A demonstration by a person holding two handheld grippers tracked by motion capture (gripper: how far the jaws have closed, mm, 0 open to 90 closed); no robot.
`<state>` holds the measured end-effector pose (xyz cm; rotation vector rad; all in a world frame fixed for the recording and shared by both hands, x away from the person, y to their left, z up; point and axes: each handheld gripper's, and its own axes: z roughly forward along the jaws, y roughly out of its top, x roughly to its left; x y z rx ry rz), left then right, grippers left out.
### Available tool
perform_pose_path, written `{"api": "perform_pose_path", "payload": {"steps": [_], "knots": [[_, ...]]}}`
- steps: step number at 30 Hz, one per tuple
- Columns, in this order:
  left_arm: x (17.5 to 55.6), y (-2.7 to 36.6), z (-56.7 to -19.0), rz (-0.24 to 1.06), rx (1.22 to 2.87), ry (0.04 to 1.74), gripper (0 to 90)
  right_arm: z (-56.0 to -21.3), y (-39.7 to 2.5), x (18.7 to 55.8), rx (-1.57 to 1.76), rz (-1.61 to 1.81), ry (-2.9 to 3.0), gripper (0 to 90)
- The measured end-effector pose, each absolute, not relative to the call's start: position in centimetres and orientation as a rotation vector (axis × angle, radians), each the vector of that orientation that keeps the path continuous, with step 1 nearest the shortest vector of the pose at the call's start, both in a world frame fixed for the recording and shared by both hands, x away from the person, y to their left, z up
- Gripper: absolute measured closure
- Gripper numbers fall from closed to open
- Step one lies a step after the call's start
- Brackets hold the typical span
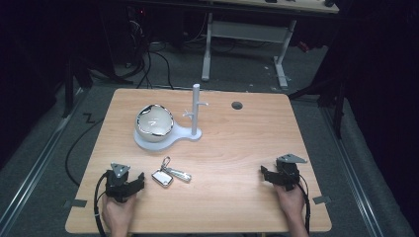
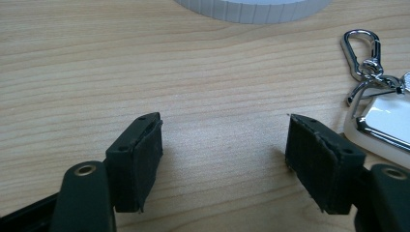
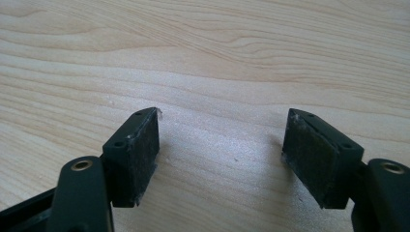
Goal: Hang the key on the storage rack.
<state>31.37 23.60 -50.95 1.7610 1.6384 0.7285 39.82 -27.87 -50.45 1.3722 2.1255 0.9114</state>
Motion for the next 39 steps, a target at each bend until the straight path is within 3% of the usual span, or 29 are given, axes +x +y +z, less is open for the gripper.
{"api": "perform_pose_path", "payload": {"steps": [22, 39], "knots": [[31.39, 23.56, -50.94, 0.729, 1.762, 1.640, 29.3, -50.45, -27.86, 39.82, 1.373, 0.912, 2.125, 29.2], [31.13, 24.16, -50.65, 0.661, 1.696, 1.657, 43.5, -50.45, -27.86, 39.83, 1.373, 0.912, 2.125, 29.2]]}}
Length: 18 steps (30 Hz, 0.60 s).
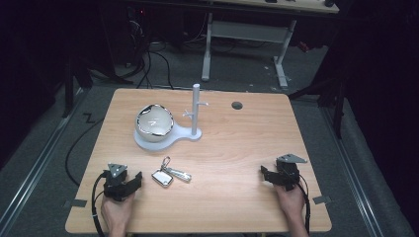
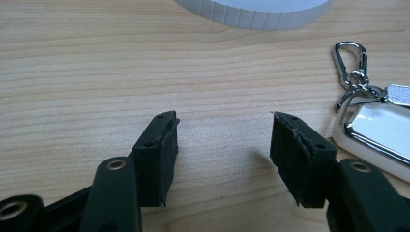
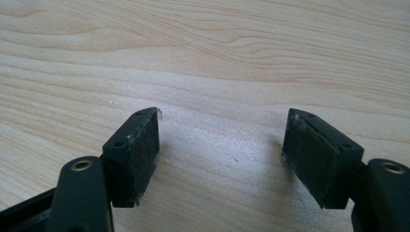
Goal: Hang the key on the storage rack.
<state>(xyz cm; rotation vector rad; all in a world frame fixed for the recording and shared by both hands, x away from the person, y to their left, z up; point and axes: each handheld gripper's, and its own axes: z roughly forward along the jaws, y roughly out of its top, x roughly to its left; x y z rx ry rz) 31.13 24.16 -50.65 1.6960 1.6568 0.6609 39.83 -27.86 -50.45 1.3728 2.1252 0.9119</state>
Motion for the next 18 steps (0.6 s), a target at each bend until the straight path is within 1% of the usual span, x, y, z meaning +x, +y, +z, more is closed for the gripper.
{"api": "perform_pose_path", "payload": {"steps": [3, 10, 18], "knots": [[31.0, 24.1, -50.6, 0.655, 1.688, 1.657, 43.5, -50.4, -27.9, 39.8, 1.373, 0.912, 2.125, 29.2], [30.5, 23.5, -49.5, 0.638, 1.680, 1.594, 44.5, -50.4, -27.9, 39.8, 1.372, 0.912, 2.125, 29.2], [31.3, 21.3, -48.3, 0.589, 1.747, 1.495, 43.6, -50.4, -27.9, 39.8, 1.373, 0.912, 2.125, 29.2]]}}
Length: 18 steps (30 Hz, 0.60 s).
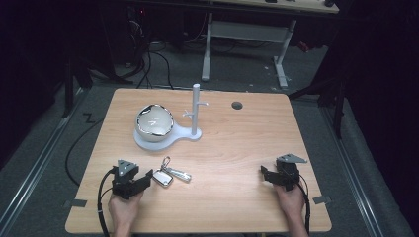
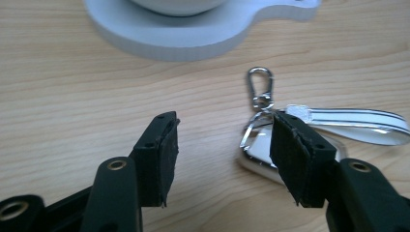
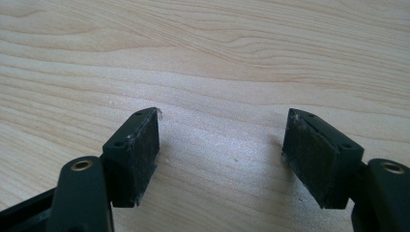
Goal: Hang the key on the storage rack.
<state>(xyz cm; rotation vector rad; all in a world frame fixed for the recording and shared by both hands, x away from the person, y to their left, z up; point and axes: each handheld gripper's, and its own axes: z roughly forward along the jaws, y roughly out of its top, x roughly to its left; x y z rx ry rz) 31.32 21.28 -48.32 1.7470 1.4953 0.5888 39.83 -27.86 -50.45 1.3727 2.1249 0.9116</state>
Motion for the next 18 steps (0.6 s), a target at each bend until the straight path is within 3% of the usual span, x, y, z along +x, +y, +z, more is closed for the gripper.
{"api": "perform_pose_path", "payload": {"steps": [14, 18], "knots": [[34.0, 18.1, -48.3, 0.537, 1.859, 1.445, 46.5, -50.4, -27.9, 39.8, 1.372, 0.912, 2.125, 29.2], [34.9, 17.7, -48.9, 0.515, 1.877, 1.471, 52.7, -50.4, -27.9, 39.8, 1.372, 0.912, 2.125, 29.2]]}}
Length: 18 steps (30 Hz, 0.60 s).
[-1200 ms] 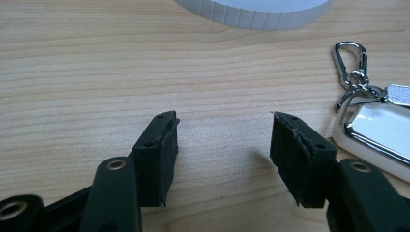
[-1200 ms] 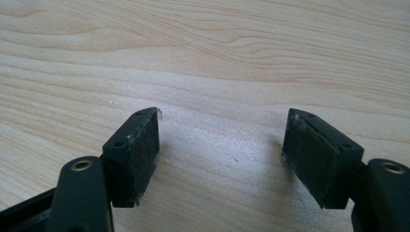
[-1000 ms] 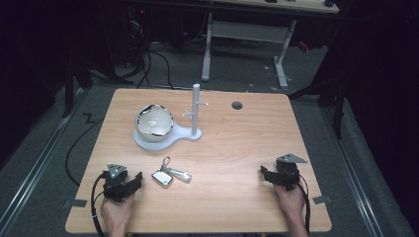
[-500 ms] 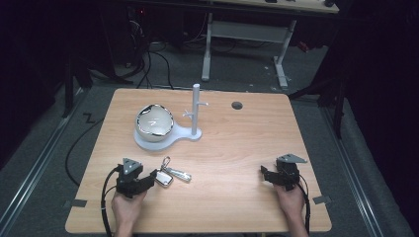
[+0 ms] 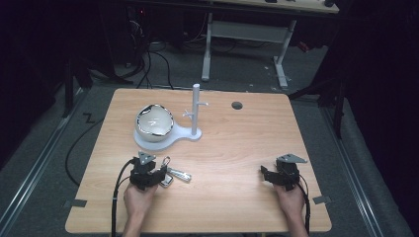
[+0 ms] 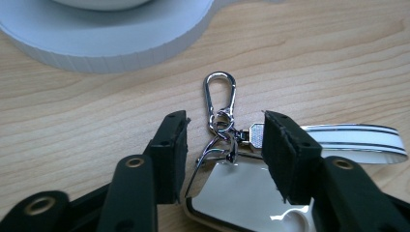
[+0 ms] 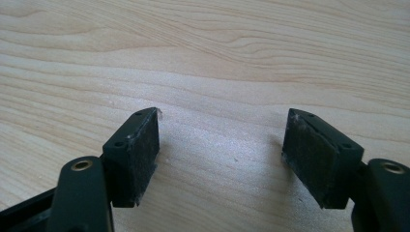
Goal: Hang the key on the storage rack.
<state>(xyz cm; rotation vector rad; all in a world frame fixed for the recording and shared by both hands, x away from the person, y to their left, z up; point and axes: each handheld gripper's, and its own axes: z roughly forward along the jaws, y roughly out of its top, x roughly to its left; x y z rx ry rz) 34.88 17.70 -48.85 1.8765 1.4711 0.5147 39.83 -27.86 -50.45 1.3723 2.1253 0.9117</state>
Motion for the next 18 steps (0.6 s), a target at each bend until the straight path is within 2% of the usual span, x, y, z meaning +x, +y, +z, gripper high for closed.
{"api": "perform_pose_path", "payload": {"steps": [7, 10, 13, 15, 18], "knots": [[35.9, 17.6, -49.4, 0.492, 1.895, 1.502, 59.2, -50.4, -27.9, 39.8, 1.372, 0.912, 2.125, 29.2], [36.1, 17.5, -49.6, 0.490, 1.898, 1.506, 64.9, -50.4, -27.9, 39.8, 1.374, 0.912, 2.125, 29.2], [36.2, 17.5, -49.5, 0.509, 1.921, 1.505, 67.8, -50.4, -27.9, 39.8, 1.373, 0.912, 2.125, 29.1], [36.2, 17.4, -49.4, 0.532, 1.953, 1.500, 73.5, -50.4, -27.9, 39.8, 1.373, 0.912, 2.125, 29.2], [36.2, 17.3, -49.4, 0.542, 1.963, 1.497, 74.6, -50.4, -27.9, 39.8, 1.374, 0.912, 2.125, 29.1]]}}
